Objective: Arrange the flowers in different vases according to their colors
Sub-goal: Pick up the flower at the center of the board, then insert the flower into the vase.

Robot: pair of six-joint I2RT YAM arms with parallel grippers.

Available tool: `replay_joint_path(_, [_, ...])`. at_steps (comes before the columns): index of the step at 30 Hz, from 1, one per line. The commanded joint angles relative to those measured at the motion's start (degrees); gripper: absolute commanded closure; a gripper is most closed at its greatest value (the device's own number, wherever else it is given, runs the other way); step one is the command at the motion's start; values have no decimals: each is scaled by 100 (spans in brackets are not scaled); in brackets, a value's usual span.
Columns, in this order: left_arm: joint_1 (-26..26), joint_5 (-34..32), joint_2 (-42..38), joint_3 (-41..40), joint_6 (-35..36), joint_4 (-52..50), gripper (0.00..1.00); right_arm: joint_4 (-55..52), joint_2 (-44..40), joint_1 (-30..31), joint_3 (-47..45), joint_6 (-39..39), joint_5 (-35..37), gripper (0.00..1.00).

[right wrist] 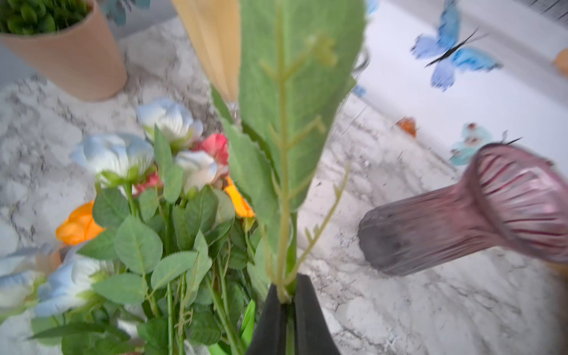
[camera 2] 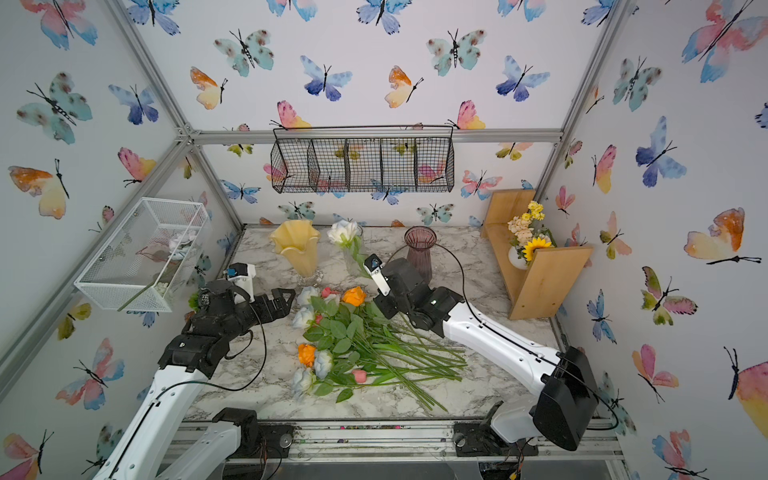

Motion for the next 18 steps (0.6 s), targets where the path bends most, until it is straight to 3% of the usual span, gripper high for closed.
replay_joint_path(1, [-3, 21, -80, -76, 49, -32, 1, 1055, -388, -335, 196, 61, 232, 98])
replay_joint_path(7, [-3, 55, -63, -75, 50, -32, 1, 2391, -562, -1088, 223, 418, 275, 98])
replay_joint_path(12, [-3, 124, -28, -76, 63, -23, 1, 4530, -504, -1281, -369, 498, 694, 98])
replay_joint_path(18, [-3, 146, -36, -76, 56, -23, 1, 5000, 35, -1788, 15, 1016, 448, 98])
